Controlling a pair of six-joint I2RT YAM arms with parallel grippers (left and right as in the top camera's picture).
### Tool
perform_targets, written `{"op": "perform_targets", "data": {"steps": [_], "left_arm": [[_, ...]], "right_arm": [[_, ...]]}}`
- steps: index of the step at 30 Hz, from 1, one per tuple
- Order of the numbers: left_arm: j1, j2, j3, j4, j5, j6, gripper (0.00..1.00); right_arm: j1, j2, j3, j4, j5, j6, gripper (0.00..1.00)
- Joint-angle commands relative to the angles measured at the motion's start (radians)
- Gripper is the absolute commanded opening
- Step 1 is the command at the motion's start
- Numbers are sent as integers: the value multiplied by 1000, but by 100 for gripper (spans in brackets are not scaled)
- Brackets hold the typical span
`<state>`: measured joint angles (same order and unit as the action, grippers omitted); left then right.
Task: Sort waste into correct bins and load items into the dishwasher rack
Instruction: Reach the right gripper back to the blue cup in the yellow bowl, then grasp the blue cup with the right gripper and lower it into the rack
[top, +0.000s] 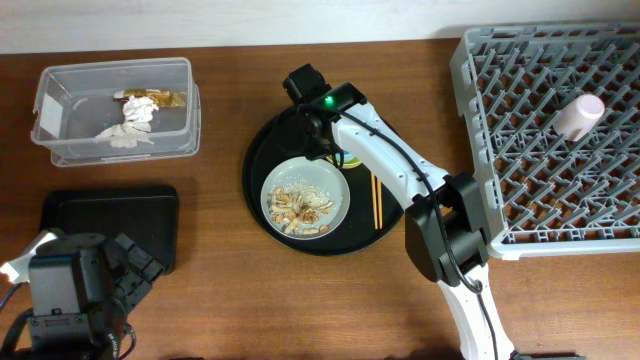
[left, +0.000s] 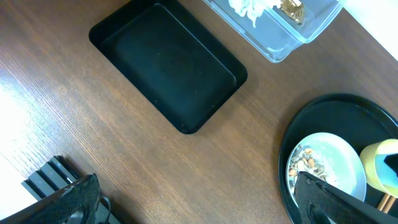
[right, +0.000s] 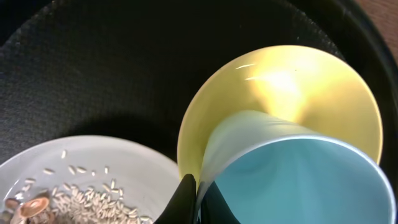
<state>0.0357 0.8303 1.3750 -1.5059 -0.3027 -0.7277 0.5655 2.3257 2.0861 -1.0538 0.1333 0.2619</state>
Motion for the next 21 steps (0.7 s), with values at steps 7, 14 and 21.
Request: {"op": "perform_targets", "data": {"steps": [7,14,21], "left_arm": [[2,0,2,1,0,-13,99],[2,0,2,1,0,-13,99],[2,0,2,1,0,-13,99]], "right_arm": [[-100,-110,430,-277,-32,-6,4],[-465,-115,689,-512,-29,-48,4],[-917,-107,618,-575,-363,-49,4]]}}
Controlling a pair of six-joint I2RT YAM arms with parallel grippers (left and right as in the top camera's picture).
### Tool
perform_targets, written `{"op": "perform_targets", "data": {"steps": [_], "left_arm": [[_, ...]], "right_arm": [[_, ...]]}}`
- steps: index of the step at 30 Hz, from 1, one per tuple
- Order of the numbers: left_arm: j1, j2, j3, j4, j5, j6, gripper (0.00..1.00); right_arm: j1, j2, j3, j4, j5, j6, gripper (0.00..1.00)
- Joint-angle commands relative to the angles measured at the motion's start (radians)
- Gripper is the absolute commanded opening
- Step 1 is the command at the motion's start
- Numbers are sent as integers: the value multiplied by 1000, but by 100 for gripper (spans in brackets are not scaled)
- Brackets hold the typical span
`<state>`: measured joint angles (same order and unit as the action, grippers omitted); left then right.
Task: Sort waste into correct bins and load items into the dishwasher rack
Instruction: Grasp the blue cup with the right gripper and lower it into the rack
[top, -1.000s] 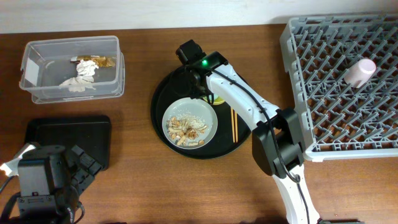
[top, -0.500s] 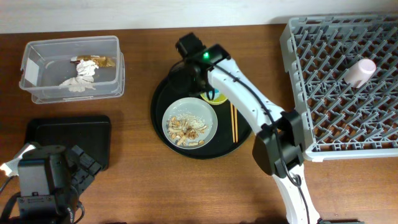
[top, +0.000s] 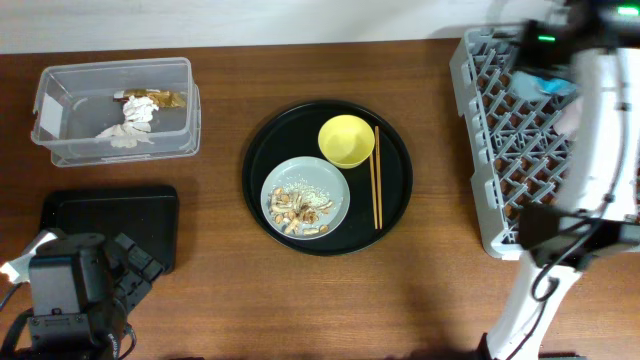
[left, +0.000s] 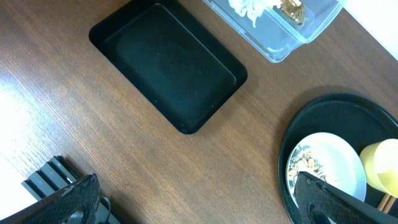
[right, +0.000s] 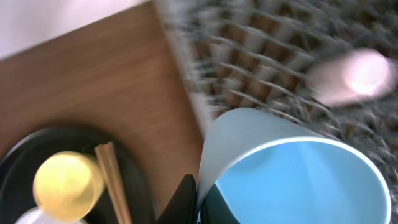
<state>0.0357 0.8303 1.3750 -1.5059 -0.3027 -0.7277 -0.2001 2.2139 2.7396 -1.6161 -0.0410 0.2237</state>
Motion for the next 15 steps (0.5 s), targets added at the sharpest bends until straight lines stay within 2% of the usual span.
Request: {"op": "perform_targets", "data": {"steps": [1,5,8,15], "left_arm": [[2,0,2,1,0,-13,99],[2,0,2,1,0,-13,99],[2,0,2,1,0,-13,99],[2,0,2,1,0,-13,99]], "right_arm": [[-204,5,-67,-10,-224,-11,4],[-372,5,-246,36,-491,-142,4],[-460,5,-437,143,-805,-267,4],[-538,5,-788,463,-1205,-323,4]]}}
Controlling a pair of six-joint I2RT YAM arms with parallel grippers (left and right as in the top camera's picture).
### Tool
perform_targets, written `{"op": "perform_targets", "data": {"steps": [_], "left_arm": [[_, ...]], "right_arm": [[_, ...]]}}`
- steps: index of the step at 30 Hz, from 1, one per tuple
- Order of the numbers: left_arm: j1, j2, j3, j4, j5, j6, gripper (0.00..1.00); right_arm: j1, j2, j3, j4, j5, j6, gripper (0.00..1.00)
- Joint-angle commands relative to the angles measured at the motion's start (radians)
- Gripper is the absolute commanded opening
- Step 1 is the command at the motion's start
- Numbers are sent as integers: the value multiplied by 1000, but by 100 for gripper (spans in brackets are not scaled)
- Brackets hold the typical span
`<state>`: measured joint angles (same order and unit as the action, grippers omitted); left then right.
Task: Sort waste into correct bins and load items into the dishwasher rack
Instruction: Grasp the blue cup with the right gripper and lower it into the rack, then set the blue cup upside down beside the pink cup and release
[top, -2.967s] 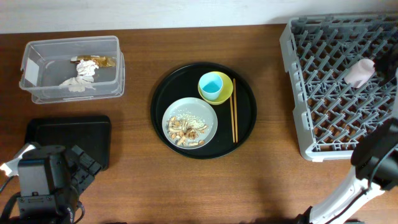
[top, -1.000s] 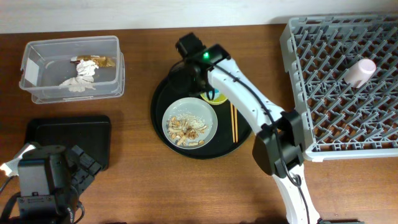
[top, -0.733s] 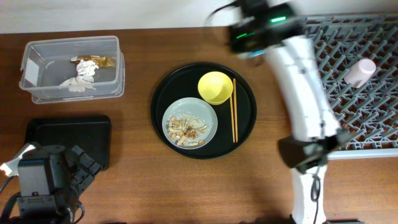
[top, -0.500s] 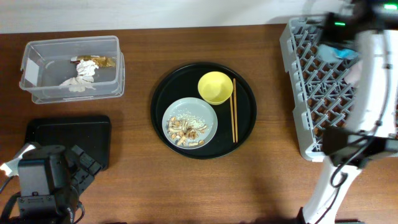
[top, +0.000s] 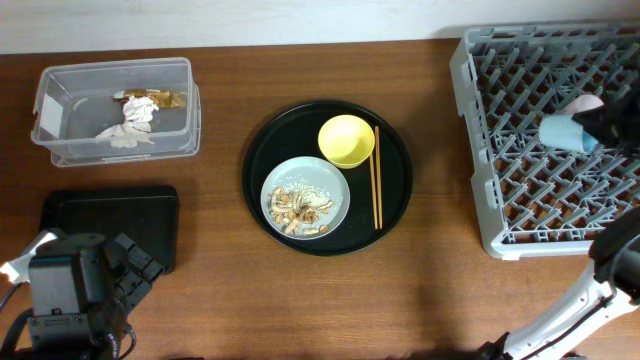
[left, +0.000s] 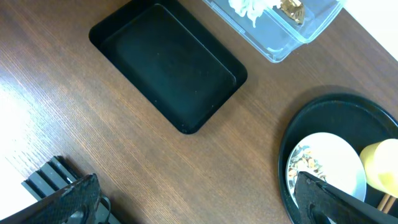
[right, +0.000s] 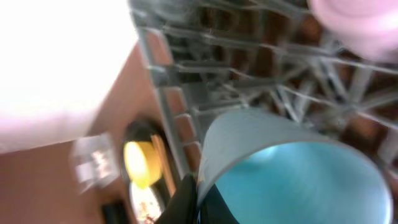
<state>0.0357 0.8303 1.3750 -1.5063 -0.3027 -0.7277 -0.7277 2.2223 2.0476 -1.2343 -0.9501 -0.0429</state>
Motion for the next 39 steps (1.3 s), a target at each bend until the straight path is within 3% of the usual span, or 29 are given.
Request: {"op": "perform_targets", "data": {"steps": [1,4,8,11,15,21,29,34,39], "left_arm": [[2,0,2,2,0,-13,99],[2,0,2,2,0,-13,99],[2,0,2,2,0,-13,99],[2,0,2,2,0,-13,99],[2,0,2,2,0,-13,99],[2,0,2,2,0,-13,99],[2,0,2,2,0,-13,99],[2,0,2,2,0,-13,99],[2,0,2,2,0,-13,99]], "right_arm": [[-11,-3,-130,129,-373,-56,4],[-5,-3,-174,216,-498,-44,4],[8,-1,-180,263,-438,-23,4],[8,0,-180,263,-475,64,5],[6,0,-179,285,-527,78,4],[13,31,-180,359,-276,165,4],[21,102,-180,417,-384,202,4],[22,102,-179,493,-602,233,4],[22,104,-180,510,-468,270,5]]}}
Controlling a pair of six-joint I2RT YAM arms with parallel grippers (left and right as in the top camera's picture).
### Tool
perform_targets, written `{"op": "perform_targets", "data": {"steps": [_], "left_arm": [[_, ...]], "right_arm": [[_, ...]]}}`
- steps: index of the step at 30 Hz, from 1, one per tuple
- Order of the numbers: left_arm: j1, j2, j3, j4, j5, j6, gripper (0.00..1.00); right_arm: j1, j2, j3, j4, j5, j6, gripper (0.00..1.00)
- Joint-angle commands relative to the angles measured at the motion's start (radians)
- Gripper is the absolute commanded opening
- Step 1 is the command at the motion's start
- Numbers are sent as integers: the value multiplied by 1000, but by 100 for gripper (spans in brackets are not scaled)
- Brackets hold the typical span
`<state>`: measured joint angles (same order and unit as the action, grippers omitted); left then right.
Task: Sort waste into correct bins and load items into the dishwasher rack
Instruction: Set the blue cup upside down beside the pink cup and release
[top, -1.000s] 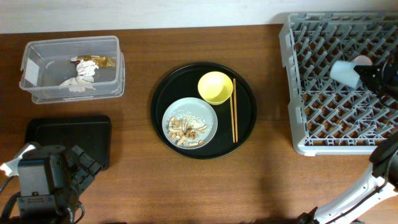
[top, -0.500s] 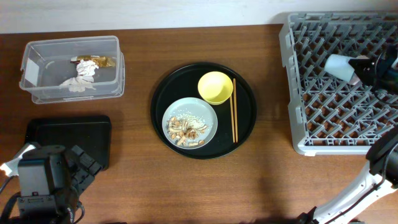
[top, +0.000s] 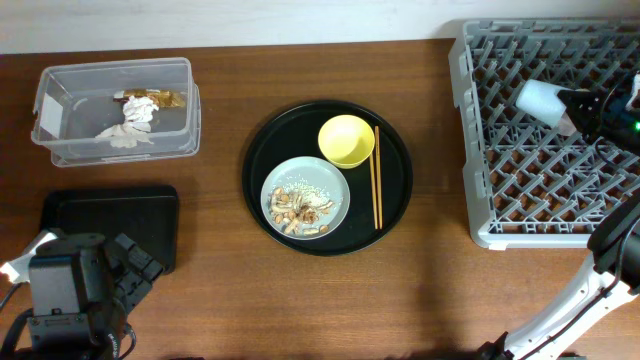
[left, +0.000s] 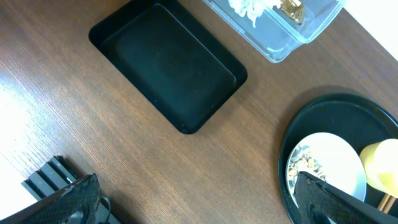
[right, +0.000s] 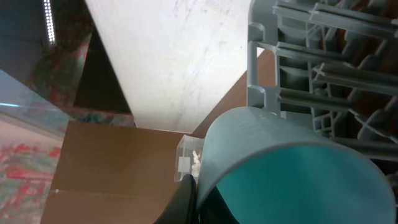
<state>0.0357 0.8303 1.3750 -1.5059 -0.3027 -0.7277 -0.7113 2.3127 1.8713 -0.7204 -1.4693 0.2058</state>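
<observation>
My right gripper (top: 568, 108) is shut on the rim of a light blue cup (right: 292, 168). It holds the cup on its side over the far part of the grey dishwasher rack (top: 520, 190); in the overhead view the cup (top: 540, 99) looks pale. On the round black tray (top: 400, 205) sit a yellow bowl (top: 346, 140), a plate of food scraps (top: 305, 197) and chopsticks (top: 376, 190). My left gripper (left: 193, 208) is open, low over the table's near left side, nothing between its fingers (left: 65, 199).
A clear bin (top: 115, 110) holding paper scraps stands at the far left. A black bin (top: 110, 225) sits in front of it, next to the left arm. The rack fills the right end of the table, with its wall (right: 298, 56) close to the cup.
The right gripper has moved the blue cup toward the rack's far side and tipped it so it lies sideways, base pointing left. The left arm and the tray items are unchanged.
The right gripper was first shut on the blue cup standing in the yellow bowl on the tray. Then it held the cup near the rack's far left corner, later over the rack by a pink cup. Now the cup lies sideways above the rack's far rows.
</observation>
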Motion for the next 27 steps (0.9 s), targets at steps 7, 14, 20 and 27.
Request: {"op": "perform_targets", "data": {"steps": [7,14,20,27], "left_arm": [[2,0,2,1,0,-13,99],[2,0,2,1,0,-13,99],[2,0,2,1,0,-13,99],[2,0,2,1,0,-13,99]], "right_arm": [[6,58,-11,-13,139,39,8],[-3,57,-9,-53,207,11,10],[-44,3,-8,-192,505,8,10],[-103,-164,-5,-273,706,16,30]]}}
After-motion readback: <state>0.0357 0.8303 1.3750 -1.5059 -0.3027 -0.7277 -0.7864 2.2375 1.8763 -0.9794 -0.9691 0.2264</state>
